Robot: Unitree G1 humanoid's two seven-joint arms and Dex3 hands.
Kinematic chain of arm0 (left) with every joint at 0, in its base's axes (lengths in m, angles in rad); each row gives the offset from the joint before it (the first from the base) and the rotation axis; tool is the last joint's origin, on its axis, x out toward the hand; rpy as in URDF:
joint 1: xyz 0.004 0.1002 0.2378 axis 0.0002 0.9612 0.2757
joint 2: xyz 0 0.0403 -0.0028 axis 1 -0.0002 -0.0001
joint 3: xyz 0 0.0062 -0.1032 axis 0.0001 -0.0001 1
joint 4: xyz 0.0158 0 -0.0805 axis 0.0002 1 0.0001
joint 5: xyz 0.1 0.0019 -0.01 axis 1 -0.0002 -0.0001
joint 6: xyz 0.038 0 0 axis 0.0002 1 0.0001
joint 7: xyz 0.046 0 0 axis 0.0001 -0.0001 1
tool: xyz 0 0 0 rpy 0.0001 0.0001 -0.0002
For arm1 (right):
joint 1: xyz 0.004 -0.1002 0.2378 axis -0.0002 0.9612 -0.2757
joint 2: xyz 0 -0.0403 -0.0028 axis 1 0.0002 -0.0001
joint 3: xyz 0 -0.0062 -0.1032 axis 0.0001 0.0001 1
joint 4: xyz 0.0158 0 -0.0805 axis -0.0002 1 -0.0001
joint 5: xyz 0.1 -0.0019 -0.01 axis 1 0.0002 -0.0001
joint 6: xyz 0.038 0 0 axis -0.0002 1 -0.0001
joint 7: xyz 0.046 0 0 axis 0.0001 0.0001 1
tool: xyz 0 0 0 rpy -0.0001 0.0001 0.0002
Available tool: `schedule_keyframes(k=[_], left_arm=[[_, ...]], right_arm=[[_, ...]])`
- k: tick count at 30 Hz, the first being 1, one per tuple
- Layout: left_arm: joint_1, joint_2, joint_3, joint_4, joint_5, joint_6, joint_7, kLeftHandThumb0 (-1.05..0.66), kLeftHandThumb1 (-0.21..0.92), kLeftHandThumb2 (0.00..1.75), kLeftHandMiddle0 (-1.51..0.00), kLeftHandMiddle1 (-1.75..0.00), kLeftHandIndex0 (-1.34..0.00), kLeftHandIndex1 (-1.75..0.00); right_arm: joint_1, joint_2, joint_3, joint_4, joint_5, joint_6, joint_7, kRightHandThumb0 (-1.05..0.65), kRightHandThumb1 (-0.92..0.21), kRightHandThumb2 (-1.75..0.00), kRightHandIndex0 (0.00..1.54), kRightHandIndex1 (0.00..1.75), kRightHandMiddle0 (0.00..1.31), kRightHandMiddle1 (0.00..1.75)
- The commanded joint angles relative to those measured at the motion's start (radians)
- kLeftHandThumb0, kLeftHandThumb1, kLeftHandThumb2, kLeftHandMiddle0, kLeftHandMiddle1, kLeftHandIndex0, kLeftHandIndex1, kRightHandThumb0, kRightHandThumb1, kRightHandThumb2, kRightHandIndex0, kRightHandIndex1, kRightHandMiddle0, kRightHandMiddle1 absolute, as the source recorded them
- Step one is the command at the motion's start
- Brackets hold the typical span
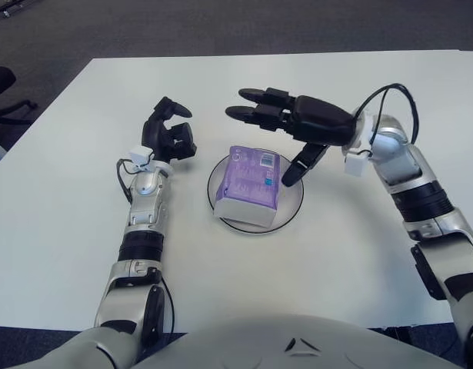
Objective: Put the tissue paper into the plate.
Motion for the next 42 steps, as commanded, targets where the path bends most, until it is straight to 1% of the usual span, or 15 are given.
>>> schedule_keyframes(k=[1, 6, 11, 16, 21, 26, 30, 33, 34, 36, 37, 39, 42], left_arm=[[0.225, -0.089, -0.017, 0.123, -0.009, -0.014, -0.011, -0.47, 0.35, 1.28, -1.30, -1.75, -0.59, -1.75], [0.224, -0.085, -0.015, 0.123, -0.010, -0.014, -0.015, -0.47, 0.35, 1.28, -1.30, -1.75, -0.59, -1.75], [0.224, -0.081, -0.013, 0.125, -0.007, -0.018, -0.015, -0.47, 0.35, 1.28, -1.30, -1.75, -0.59, -1.75], [0.223, -0.079, -0.011, 0.124, -0.010, -0.015, -0.020, -0.47, 0.35, 1.27, -1.30, -1.75, -0.58, -1.75], [0.222, -0.076, -0.008, 0.127, -0.014, -0.012, -0.028, -0.46, 0.37, 1.25, -1.29, -1.75, -0.57, -1.75], [0.221, -0.074, -0.006, 0.128, -0.014, -0.009, -0.030, -0.46, 0.38, 1.24, -1.29, -1.75, -0.56, -1.75], [0.221, -0.073, -0.005, 0.128, -0.011, -0.007, -0.026, -0.46, 0.38, 1.24, -1.29, -1.75, -0.56, -1.75], [0.222, -0.073, -0.006, 0.125, -0.010, -0.007, -0.024, -0.46, 0.38, 1.24, -1.29, -1.75, -0.56, -1.75], [0.222, -0.073, -0.006, 0.124, -0.009, -0.008, -0.023, -0.46, 0.38, 1.24, -1.29, -1.75, -0.56, -1.75], [0.223, -0.073, -0.006, 0.122, -0.008, -0.009, -0.021, -0.46, 0.38, 1.24, -1.29, -1.75, -0.56, -1.75], [0.223, -0.072, -0.005, 0.121, -0.008, -0.008, -0.021, -0.46, 0.38, 1.24, -1.29, -1.75, -0.56, -1.75], [0.223, -0.071, -0.006, 0.119, -0.008, -0.008, -0.022, -0.46, 0.38, 1.24, -1.29, -1.75, -0.56, -1.75], [0.225, -0.069, -0.007, 0.118, -0.007, -0.010, -0.024, -0.46, 0.38, 1.24, -1.29, -1.75, -0.56, -1.75]], right_arm=[[0.037, -0.065, -0.076, -0.022, -0.032, 0.042, -0.026, -0.96, -0.88, -0.24, 0.00, 0.00, 0.00, 0.00], [0.074, -0.055, -0.101, -0.070, -0.052, 0.113, -0.050, -0.94, -0.89, -0.24, 0.00, 0.00, 0.00, 0.00], [0.101, -0.062, -0.126, -0.112, -0.084, 0.202, -0.067, -0.92, -0.88, -0.24, 0.00, 0.00, 0.00, 0.00], [0.108, -0.073, -0.146, -0.077, -0.114, 0.205, -0.107, -0.92, -0.86, -0.24, 0.00, 0.00, 0.00, 0.00], [0.133, -0.081, -0.170, -0.048, -0.117, 0.198, -0.144, -0.92, -0.86, -0.25, 0.00, 0.00, 0.00, 0.00], [0.174, -0.079, -0.199, -0.049, -0.110, 0.239, -0.171, -0.87, -0.86, -0.26, 0.00, 0.00, 0.00, 0.00], [0.201, -0.065, -0.216, -0.074, -0.132, 0.290, -0.204, -0.85, -0.86, -0.27, 0.01, 0.01, 0.00, 0.00], [0.207, -0.065, -0.218, -0.062, -0.148, 0.294, -0.231, -0.86, -0.86, -0.28, 0.02, 0.01, 0.00, 0.00], [0.205, -0.053, -0.218, -0.025, -0.174, 0.287, -0.278, -0.86, -0.86, -0.29, 0.03, 0.01, 0.00, 0.00], [0.203, -0.035, -0.217, 0.023, -0.208, 0.282, -0.347, -0.87, -0.87, -0.31, 0.05, 0.03, 0.01, 0.04], [0.202, -0.029, -0.216, 0.034, -0.218, 0.283, -0.368, -0.87, -0.88, -0.32, 0.08, 0.04, 0.01, 0.11], [0.206, -0.017, -0.221, 0.031, -0.224, 0.302, -0.395, -0.86, -0.89, -0.34, 0.11, 0.06, 0.00, 0.22], [0.214, -0.007, -0.225, 0.042, -0.218, 0.324, -0.423, -0.85, -0.90, -0.35, 0.14, 0.08, 0.00, 0.34]])
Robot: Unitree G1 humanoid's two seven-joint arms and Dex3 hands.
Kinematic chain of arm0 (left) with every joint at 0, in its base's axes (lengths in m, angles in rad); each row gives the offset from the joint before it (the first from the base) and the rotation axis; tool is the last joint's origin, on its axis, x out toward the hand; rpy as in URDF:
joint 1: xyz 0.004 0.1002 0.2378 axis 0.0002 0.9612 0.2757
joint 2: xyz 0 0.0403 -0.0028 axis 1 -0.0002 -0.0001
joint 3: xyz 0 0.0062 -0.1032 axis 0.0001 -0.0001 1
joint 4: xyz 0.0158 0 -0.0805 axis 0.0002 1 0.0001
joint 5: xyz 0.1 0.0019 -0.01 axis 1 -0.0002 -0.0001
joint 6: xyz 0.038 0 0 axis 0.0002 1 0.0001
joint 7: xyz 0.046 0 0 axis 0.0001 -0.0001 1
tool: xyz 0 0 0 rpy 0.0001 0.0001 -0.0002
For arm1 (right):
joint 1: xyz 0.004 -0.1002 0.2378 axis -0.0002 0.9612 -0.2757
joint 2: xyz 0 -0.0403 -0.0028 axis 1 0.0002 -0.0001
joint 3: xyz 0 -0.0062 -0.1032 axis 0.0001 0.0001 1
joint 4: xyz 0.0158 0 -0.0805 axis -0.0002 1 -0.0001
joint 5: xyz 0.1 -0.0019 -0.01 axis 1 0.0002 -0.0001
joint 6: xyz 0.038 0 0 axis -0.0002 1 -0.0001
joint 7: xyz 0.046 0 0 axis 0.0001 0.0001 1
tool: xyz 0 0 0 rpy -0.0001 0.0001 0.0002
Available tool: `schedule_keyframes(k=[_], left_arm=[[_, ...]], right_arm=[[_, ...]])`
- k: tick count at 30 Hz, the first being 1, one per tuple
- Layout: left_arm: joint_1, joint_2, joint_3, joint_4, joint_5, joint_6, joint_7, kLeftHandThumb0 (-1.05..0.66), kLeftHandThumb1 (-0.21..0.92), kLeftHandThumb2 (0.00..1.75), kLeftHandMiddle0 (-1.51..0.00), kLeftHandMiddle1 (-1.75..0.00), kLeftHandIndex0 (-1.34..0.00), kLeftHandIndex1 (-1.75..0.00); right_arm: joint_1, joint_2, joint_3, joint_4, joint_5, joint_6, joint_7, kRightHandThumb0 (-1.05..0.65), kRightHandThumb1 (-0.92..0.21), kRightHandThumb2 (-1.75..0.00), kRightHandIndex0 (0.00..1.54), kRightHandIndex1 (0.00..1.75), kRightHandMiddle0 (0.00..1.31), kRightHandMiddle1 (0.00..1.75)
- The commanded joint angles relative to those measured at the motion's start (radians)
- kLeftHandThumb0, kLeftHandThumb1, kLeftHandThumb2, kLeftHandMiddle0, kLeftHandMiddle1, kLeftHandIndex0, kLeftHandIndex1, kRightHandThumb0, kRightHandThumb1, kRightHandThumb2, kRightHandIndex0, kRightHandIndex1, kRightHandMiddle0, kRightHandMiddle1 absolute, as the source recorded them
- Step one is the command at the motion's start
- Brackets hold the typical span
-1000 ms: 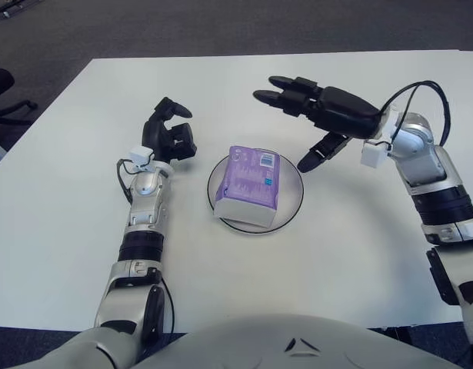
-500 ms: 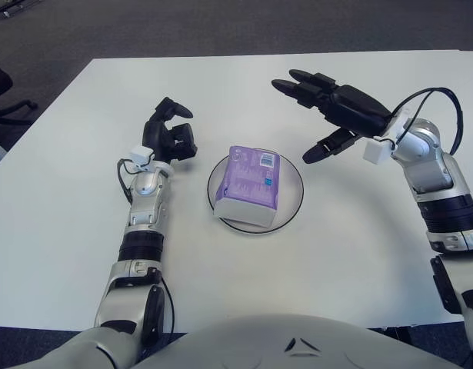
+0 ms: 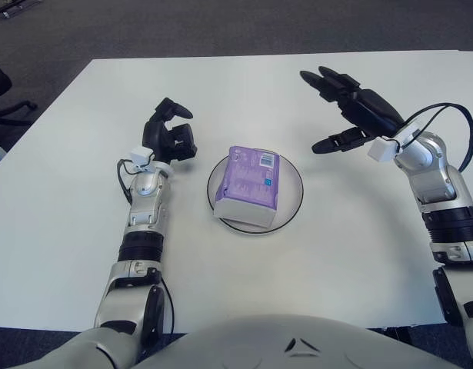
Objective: Put the tissue paper into the plate.
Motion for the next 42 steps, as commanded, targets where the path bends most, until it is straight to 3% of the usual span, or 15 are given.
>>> schedule_keyframes(k=[1, 9, 14, 18, 29, 32, 37, 42], left_arm=[[0.225, -0.070, -0.008, 0.113, -0.007, -0.010, -0.008, -0.46, 0.38, 1.24, -1.30, -1.75, -0.56, -1.75], [0.228, -0.068, -0.009, 0.112, -0.001, -0.023, -0.007, -0.46, 0.37, 1.25, -1.30, -1.75, -0.57, -1.75], [0.231, -0.071, -0.012, 0.100, -0.001, -0.028, -0.007, -0.47, 0.35, 1.27, -1.31, -1.75, -0.59, -1.75], [0.234, -0.072, -0.012, 0.097, -0.002, -0.032, -0.008, -0.47, 0.34, 1.29, -1.32, -1.75, -0.60, -1.75], [0.237, -0.072, -0.018, 0.083, 0.008, -0.030, 0.002, -0.48, 0.32, 1.31, -1.32, -1.75, -0.61, -1.75], [0.236, -0.070, -0.019, 0.082, 0.009, -0.030, 0.000, -0.48, 0.32, 1.32, -1.31, -1.75, -0.61, -1.75], [0.239, -0.065, -0.024, 0.078, 0.013, -0.032, -0.005, -0.48, 0.32, 1.32, -1.31, -1.75, -0.61, -1.75], [0.240, -0.062, -0.025, 0.074, 0.012, -0.030, -0.007, -0.48, 0.32, 1.32, -1.31, -1.75, -0.61, -1.75]], right_arm=[[0.028, 0.031, -0.023, 0.033, -0.031, 0.033, -0.091, -0.85, -0.90, -0.35, 0.14, 0.08, 0.00, 0.35], [0.089, 0.104, -0.069, 0.004, 0.099, 0.166, -0.093, -0.80, -0.87, -0.38, 0.18, 0.15, 0.00, 0.57], [0.146, 0.152, -0.096, -0.059, 0.128, 0.268, -0.109, -0.75, -0.75, -0.55, 0.04, 0.56, 0.00, 0.68], [0.190, 0.170, -0.112, -0.073, 0.136, 0.312, -0.126, -0.70, -0.68, -0.65, 0.03, 0.73, 0.00, 0.78], [0.250, 0.243, -0.151, -0.084, 0.199, 0.431, -0.159, -0.48, -0.51, -0.98, 0.12, 1.05, 0.00, 1.06], [0.271, 0.278, -0.156, -0.096, 0.214, 0.452, -0.177, -0.43, -0.50, -1.04, 0.15, 1.12, 0.00, 1.12], [0.308, 0.388, -0.175, -0.108, 0.282, 0.506, -0.234, -0.33, -0.45, -1.17, 0.21, 1.23, 0.00, 1.30], [0.311, 0.422, -0.190, -0.133, 0.327, 0.557, -0.248, -0.26, -0.44, -1.24, 0.24, 1.30, 0.00, 1.43]])
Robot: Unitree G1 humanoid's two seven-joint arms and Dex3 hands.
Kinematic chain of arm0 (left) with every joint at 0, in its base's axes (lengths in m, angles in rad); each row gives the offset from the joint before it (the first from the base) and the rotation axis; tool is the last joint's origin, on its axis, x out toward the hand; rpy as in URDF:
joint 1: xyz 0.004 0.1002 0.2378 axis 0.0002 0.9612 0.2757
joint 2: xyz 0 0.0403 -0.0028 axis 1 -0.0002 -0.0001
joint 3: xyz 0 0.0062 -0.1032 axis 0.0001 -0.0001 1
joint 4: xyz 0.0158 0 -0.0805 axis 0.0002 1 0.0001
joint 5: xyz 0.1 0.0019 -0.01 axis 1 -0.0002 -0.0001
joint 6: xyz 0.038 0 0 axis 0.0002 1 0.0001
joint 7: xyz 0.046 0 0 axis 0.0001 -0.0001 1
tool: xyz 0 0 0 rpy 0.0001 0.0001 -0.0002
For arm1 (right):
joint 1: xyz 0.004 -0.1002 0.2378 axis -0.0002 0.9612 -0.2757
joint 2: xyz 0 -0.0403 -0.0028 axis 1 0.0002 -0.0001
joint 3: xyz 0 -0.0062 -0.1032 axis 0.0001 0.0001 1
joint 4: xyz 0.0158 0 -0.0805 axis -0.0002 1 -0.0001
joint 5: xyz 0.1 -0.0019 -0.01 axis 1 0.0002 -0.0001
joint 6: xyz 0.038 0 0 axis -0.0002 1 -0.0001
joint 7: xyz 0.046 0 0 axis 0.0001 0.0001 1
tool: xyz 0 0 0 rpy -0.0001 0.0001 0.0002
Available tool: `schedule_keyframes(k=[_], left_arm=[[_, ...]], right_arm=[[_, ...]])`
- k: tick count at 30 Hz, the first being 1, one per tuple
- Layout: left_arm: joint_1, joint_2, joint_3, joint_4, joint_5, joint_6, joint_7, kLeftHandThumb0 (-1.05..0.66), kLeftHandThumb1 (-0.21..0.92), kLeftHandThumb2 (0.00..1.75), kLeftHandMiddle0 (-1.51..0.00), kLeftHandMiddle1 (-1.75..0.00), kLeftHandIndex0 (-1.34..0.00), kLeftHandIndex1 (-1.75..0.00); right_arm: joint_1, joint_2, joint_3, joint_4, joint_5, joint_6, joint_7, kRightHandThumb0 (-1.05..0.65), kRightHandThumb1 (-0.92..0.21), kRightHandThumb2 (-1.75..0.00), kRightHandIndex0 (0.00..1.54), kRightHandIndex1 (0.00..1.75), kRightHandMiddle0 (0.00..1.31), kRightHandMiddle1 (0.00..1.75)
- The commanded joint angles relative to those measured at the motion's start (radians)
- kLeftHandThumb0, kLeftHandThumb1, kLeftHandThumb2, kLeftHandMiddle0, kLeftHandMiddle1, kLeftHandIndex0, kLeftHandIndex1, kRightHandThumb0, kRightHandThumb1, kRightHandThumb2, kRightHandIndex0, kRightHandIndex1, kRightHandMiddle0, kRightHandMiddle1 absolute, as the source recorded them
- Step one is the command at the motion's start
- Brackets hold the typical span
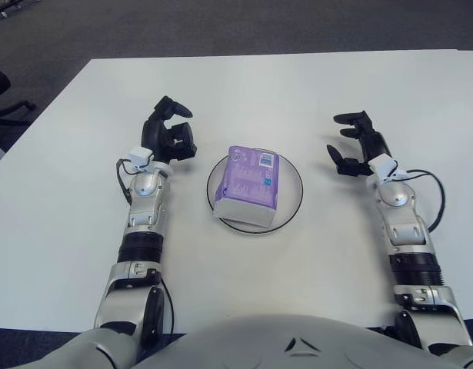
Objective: Put the tissue paper into the plate.
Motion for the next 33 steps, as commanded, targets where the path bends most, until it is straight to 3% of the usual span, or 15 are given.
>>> schedule_keyframes(k=[1, 2, 3, 5, 8, 14, 25, 33], left_arm=[[0.232, -0.065, -0.021, 0.098, 0.009, -0.010, -0.008, -0.48, 0.32, 1.31, -1.31, -1.75, -0.61, -1.75], [0.232, -0.063, -0.021, 0.098, 0.009, -0.011, -0.009, -0.48, 0.32, 1.31, -1.31, -1.75, -0.61, -1.75], [0.232, -0.062, -0.021, 0.098, 0.009, -0.011, -0.010, -0.48, 0.32, 1.31, -1.31, -1.75, -0.61, -1.75], [0.232, -0.060, -0.022, 0.098, 0.010, -0.011, -0.011, -0.48, 0.32, 1.31, -1.31, -1.75, -0.61, -1.75], [0.233, -0.060, -0.023, 0.097, 0.010, -0.012, -0.011, -0.48, 0.32, 1.31, -1.31, -1.75, -0.61, -1.75], [0.233, -0.059, -0.025, 0.098, 0.014, -0.010, -0.008, -0.48, 0.32, 1.31, -1.32, -1.75, -0.61, -1.75], [0.237, -0.054, -0.032, 0.092, 0.016, -0.001, -0.012, -0.48, 0.32, 1.31, -1.31, -1.75, -0.61, -1.75], [0.235, -0.052, -0.035, 0.096, 0.011, -0.003, -0.019, -0.47, 0.34, 1.29, -1.32, -1.75, -0.60, -1.75]], right_arm=[[0.038, 0.097, -0.035, -0.048, 0.078, 0.067, -0.050, -0.25, -0.44, -1.24, 0.25, 1.34, 0.00, 1.47], [0.042, 0.106, -0.033, -0.057, 0.084, 0.074, -0.056, -0.24, -0.45, -1.25, 0.26, 1.36, 0.00, 1.50], [0.047, 0.115, -0.032, -0.065, 0.090, 0.084, -0.063, -0.12, -0.51, -1.14, 0.26, 1.43, 0.00, 1.52], [0.055, 0.125, -0.028, -0.076, 0.101, 0.100, -0.072, -0.05, -0.74, -0.79, 0.31, 1.51, 0.03, 1.65], [0.064, 0.129, -0.022, -0.080, 0.115, 0.112, -0.077, -0.02, -0.83, -0.62, 0.35, 1.52, 0.06, 1.72], [0.073, 0.123, -0.018, -0.023, 0.144, 0.084, -0.069, -0.01, -0.91, -0.45, 0.38, 1.41, 0.13, 1.74], [0.057, 0.120, -0.033, 0.112, 0.224, 0.028, -0.028, 0.00, -0.92, -0.40, 0.39, 1.34, 0.20, 1.75], [0.040, 0.112, -0.041, 0.212, 0.263, -0.026, 0.015, -0.01, -0.83, -0.55, 0.40, 1.37, 0.24, 1.75]])
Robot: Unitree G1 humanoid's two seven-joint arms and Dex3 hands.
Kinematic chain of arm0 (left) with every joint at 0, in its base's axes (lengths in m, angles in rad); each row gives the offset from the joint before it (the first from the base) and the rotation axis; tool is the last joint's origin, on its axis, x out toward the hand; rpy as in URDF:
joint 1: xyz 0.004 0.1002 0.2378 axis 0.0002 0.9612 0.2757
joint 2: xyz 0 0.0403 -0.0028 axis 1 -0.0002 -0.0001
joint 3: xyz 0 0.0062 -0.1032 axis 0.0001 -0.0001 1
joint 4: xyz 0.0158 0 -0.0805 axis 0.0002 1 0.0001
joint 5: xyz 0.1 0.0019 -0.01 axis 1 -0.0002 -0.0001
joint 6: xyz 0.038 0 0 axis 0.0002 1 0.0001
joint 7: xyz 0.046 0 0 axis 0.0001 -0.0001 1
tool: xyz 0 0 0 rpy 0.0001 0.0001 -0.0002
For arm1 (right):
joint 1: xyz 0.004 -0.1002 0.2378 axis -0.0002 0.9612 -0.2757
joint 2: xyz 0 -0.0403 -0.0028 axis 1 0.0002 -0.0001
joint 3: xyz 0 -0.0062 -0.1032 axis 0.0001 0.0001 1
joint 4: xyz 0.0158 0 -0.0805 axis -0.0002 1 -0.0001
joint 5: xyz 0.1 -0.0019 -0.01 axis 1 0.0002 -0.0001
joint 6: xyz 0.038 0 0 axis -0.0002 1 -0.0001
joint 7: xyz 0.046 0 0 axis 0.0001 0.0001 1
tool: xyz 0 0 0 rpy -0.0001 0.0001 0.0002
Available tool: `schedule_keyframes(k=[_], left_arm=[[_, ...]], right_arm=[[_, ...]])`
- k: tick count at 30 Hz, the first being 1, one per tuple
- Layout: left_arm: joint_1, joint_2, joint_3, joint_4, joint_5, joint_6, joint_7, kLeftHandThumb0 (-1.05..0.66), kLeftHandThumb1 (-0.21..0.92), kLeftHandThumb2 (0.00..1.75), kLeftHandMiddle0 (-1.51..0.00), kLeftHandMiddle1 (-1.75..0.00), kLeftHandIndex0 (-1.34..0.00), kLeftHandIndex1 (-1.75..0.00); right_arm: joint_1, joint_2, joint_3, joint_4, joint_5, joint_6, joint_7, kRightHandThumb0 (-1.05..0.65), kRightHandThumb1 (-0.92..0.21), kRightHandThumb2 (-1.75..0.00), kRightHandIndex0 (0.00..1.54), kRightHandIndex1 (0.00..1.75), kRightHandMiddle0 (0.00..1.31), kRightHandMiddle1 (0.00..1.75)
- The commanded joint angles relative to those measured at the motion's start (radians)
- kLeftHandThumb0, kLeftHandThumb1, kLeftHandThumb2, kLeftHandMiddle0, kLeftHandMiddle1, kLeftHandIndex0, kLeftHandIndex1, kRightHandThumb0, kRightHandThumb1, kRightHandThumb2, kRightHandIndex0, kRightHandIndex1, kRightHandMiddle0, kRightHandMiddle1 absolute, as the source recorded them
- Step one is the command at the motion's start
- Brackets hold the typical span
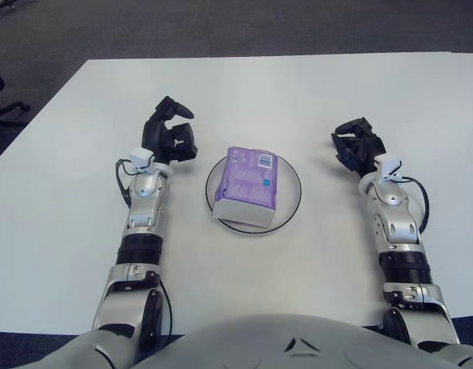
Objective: Put the tissue paper into the plate.
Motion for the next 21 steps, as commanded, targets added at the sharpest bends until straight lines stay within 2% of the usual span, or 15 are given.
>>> schedule_keyframes(k=[1, 7, 11, 14, 21], left_arm=[[0.221, -0.058, -0.020, 0.112, 0.003, -0.004, -0.020, -0.47, 0.35, 1.28, -1.32, -1.75, -0.59, -1.75], [0.221, -0.059, -0.021, 0.117, 0.002, -0.007, -0.024, -0.47, 0.36, 1.26, -1.31, -1.75, -0.58, -1.75], [0.221, -0.061, -0.021, 0.120, 0.001, -0.009, -0.025, -0.46, 0.36, 1.26, -1.31, -1.75, -0.58, -1.75], [0.221, -0.062, -0.021, 0.124, 0.000, -0.012, -0.028, -0.46, 0.37, 1.26, -1.31, -1.75, -0.57, -1.75], [0.221, -0.064, -0.018, 0.131, -0.005, -0.015, -0.036, -0.46, 0.36, 1.26, -1.31, -1.75, -0.58, -1.75]], right_arm=[[0.069, 0.064, -0.016, 0.139, 0.053, -0.061, 0.034, -0.01, -0.80, -0.59, 0.41, 1.37, 0.26, 1.75], [0.069, 0.055, -0.021, 0.178, 0.069, -0.070, 0.062, -0.01, -0.65, -0.79, 0.51, 1.38, 0.30, 1.75], [0.061, 0.053, -0.028, 0.225, 0.078, -0.096, 0.083, -0.01, -0.45, -1.08, 0.63, 1.49, 0.33, 1.75], [0.039, 0.048, -0.035, 0.298, 0.084, -0.131, 0.099, -0.01, -0.34, -1.24, 0.68, 1.57, 0.38, 1.75], [0.017, 0.041, -0.041, 0.386, 0.082, -0.222, 0.122, -0.01, -0.19, -1.46, 0.73, 1.69, 0.48, 1.75]])
